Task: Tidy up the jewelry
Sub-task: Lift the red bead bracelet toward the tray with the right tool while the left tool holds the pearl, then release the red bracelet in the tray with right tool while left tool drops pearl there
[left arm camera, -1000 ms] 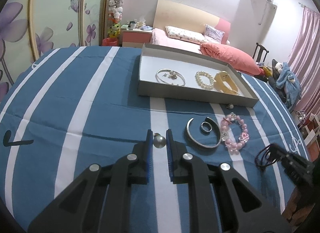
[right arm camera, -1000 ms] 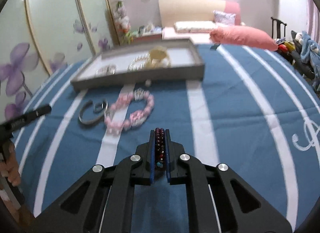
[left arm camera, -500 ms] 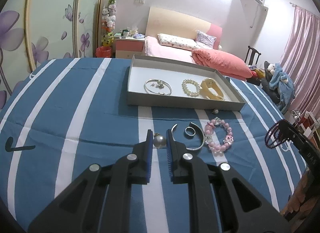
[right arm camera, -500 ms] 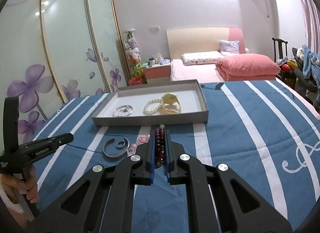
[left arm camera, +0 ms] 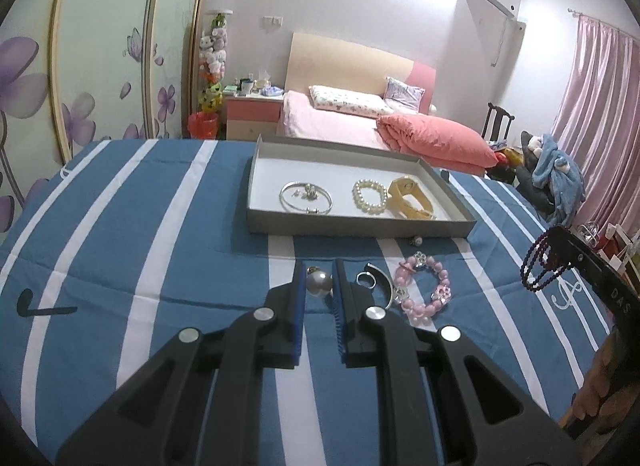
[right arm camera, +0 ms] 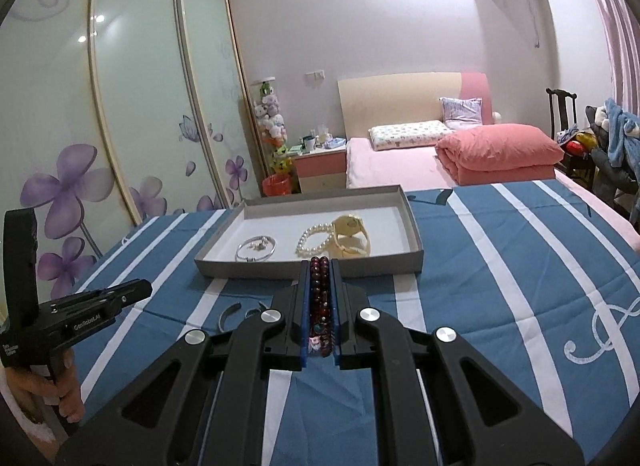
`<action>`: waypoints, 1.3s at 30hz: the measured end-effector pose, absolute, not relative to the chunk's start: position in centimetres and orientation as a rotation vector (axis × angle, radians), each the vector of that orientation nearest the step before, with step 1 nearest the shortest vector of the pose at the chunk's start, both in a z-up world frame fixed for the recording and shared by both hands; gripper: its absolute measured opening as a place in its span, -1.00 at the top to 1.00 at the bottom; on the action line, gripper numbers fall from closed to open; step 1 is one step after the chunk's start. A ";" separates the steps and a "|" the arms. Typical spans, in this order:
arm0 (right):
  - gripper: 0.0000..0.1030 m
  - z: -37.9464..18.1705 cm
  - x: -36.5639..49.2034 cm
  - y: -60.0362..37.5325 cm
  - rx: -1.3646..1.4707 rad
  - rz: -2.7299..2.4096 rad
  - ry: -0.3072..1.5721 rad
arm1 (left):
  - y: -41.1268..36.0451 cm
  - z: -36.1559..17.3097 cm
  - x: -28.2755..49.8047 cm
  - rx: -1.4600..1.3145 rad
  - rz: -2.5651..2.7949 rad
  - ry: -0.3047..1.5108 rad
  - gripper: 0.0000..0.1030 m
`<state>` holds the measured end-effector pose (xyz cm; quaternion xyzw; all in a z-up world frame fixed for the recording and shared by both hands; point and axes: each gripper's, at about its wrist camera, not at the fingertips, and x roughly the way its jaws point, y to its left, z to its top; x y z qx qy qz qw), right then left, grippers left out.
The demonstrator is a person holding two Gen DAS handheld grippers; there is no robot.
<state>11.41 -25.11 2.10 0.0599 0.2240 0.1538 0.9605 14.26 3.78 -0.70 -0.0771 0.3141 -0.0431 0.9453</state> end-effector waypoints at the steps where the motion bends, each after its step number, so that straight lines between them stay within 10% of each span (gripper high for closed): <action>1: 0.82 2.2 11.4 -25.1 0.122 0.312 0.449 | 3.8 -0.6 14.2 -0.157 -0.087 0.635 0.73; 39: 0.82 5.9 18.2 -23.9 0.134 0.331 0.297 | 1.5 3.4 20.6 -0.097 -0.079 0.439 0.73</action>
